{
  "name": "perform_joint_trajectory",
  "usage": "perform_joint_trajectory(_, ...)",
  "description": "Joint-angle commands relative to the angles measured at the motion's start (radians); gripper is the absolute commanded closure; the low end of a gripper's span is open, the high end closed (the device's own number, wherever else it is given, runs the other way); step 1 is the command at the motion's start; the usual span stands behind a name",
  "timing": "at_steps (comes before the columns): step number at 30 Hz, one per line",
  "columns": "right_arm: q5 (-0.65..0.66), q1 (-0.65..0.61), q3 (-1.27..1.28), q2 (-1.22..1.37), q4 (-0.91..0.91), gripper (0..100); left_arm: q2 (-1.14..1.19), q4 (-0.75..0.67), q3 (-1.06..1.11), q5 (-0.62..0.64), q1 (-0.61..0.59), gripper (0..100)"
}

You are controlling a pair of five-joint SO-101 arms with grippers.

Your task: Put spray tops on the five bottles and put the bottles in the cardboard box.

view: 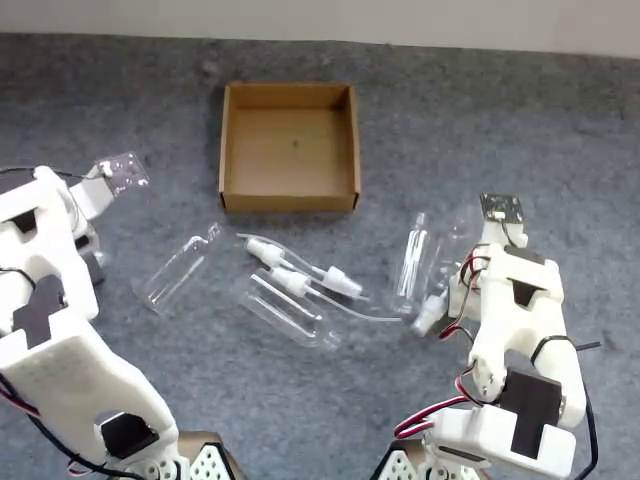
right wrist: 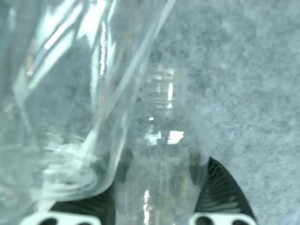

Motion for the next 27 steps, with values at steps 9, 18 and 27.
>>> perform_joint_trajectory(9, -0.005, -0.038, 0.005, 0.018, -0.039, 89.6, -0.039, -0.086, 0.107, -0.308, 0.005, 100)
perform_joint_trajectory(18, 0.107, -0.022, 0.002, 0.013, -0.038, 89.6, -0.191, 0.008, 0.079, 0.356, 0.035, 100)
perform_joint_trajectory(27, 0.121, 0.025, -0.005, 0.013, -0.036, 89.6, -0.173, 0.061, 0.041, 0.804, 0.131, 100)
